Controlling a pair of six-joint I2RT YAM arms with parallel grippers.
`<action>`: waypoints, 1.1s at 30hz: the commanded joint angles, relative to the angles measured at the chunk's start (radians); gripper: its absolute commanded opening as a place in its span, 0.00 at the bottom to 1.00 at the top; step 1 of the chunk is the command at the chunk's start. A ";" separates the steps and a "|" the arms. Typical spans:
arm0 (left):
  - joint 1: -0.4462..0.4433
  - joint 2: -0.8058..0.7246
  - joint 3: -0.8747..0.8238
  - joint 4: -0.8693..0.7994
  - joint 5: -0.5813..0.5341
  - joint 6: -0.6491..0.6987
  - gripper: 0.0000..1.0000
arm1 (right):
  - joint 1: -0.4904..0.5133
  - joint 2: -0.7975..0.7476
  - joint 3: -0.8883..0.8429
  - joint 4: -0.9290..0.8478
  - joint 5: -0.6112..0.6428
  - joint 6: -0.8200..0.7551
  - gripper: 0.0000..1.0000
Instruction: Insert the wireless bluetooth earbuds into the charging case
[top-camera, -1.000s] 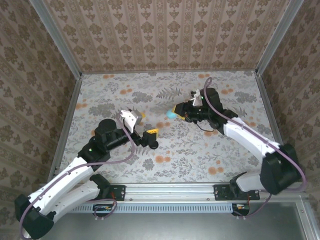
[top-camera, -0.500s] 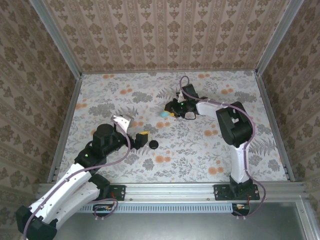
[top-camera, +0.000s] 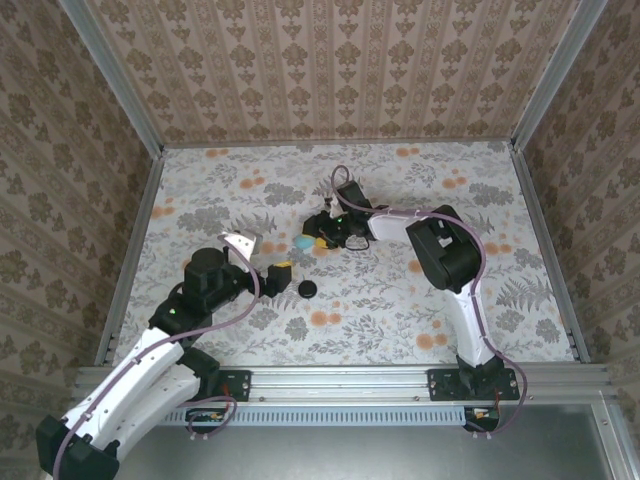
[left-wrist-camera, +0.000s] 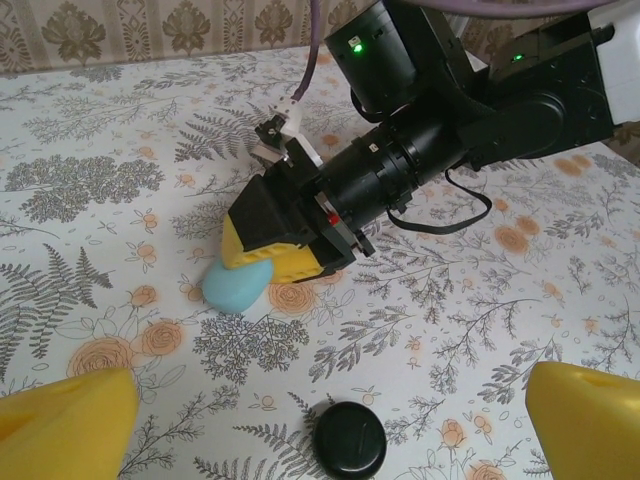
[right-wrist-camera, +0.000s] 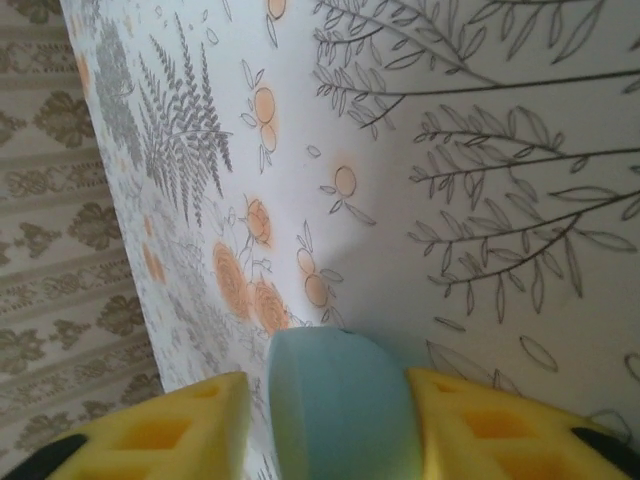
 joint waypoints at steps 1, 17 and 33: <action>0.012 -0.020 -0.007 -0.020 0.005 -0.022 1.00 | -0.008 -0.103 -0.042 -0.146 0.092 -0.084 0.51; 0.333 0.133 0.103 -0.089 -0.161 0.146 1.00 | -0.100 -0.777 -0.272 -0.463 0.727 -0.565 1.00; 0.539 0.533 -0.111 0.509 -0.264 0.222 1.00 | -0.373 -1.203 -1.063 0.381 0.967 -0.843 1.00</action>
